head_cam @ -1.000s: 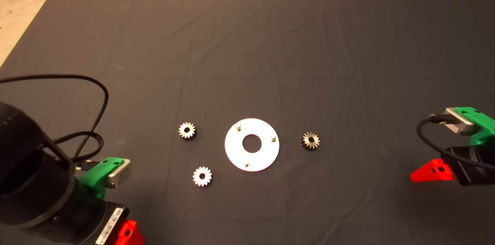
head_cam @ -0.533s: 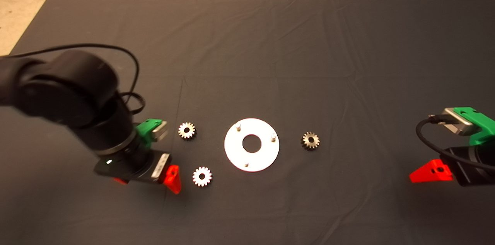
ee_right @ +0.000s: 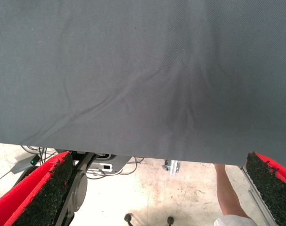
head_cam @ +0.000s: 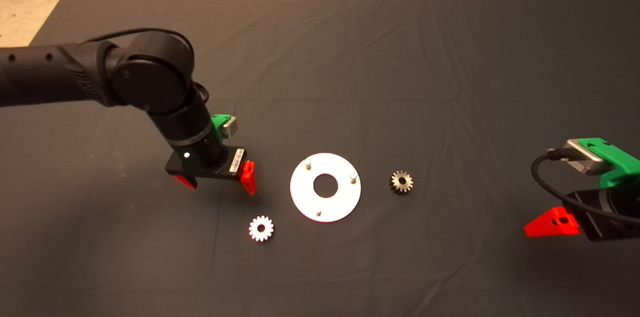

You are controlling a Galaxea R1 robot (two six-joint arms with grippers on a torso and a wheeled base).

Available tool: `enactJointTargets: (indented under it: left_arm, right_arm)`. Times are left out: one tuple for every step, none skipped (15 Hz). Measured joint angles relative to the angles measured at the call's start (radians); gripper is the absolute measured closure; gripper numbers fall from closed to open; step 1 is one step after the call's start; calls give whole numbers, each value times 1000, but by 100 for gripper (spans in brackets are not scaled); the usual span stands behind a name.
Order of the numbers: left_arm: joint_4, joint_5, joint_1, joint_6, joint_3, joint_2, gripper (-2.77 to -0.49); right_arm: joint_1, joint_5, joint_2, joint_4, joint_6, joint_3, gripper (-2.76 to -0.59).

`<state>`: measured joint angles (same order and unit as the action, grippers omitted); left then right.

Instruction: Install three planetary gears onto the carrier pins

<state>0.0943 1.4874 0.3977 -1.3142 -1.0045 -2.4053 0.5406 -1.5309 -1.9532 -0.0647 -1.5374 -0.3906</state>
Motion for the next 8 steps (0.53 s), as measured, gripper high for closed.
enactJointTargets:
  left_arm:
    - [1, -6, -6, 25, -21, -2, -276]
    - [6, -12, -16, 45, -42, -1, -276]
    - [7, -33, -27, 57, -57, 0, -276]
    - [8, -59, -37, 69, -69, 0, -276]
    - [12, -73, -42, 74, -78, -5, -276]
    - [27, -77, -46, 76, -87, -17, -276]
    - [51, -87, -51, 83, -90, -24, -276]
    - [70, -98, -68, 92, -91, -28, -276]
  right_arm:
    - [0, 0, -2, 1, 0, 0, -273]
    - [0, 1, -4, 1, 0, 0, -273]
    - [0, 0, -7, 1, 1, 0, -273]
    - [0, 0, -9, 2, 3, 0, -273]
    - [0, 1, -9, 2, 3, 0, -273]
    - [0, 0, -9, 2, 4, 0, -273]
    - [0, 0, -11, 2, 6, 0, -273]
    - [0, 0, -12, 2, 7, 0, -273]
